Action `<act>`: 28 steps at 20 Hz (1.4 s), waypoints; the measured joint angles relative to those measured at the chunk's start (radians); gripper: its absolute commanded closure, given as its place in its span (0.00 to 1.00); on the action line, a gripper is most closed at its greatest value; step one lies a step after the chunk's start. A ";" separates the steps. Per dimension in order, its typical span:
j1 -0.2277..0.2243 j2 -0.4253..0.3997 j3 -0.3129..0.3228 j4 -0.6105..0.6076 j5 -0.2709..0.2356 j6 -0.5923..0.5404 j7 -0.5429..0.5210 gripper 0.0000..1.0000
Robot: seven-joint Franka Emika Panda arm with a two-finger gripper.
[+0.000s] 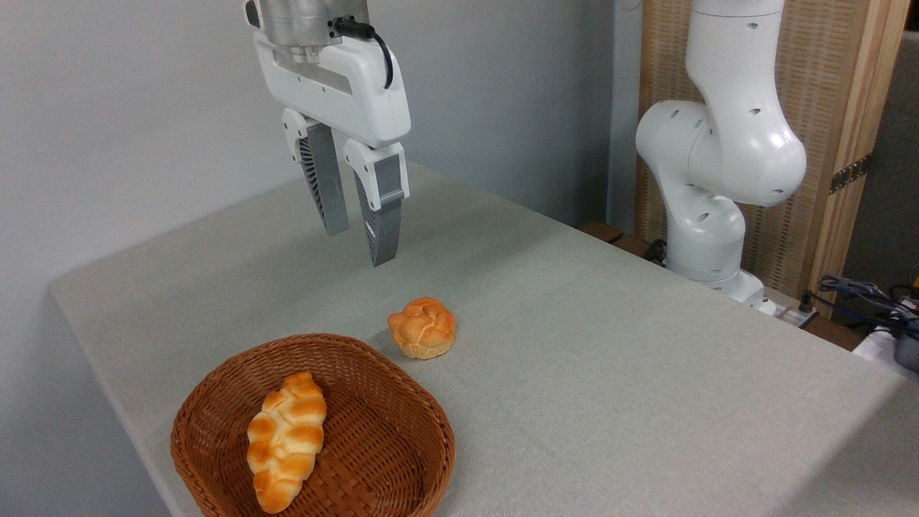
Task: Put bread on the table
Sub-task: 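Lower the open gripper down over the braided bread roll in the basket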
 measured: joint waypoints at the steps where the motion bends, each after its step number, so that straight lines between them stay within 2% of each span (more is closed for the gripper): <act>1: 0.000 0.000 0.000 0.000 0.000 -0.004 0.000 0.00; 14: 0.001 -0.001 0.019 0.000 0.000 -0.004 0.001 0.00; 19: 0.001 0.000 0.019 0.000 -0.016 0.000 -0.023 0.00; 23: 0.000 0.018 0.019 -0.007 -0.017 0.053 -0.172 0.00; 28: -0.001 0.113 0.019 -0.017 -0.018 0.181 -0.437 0.00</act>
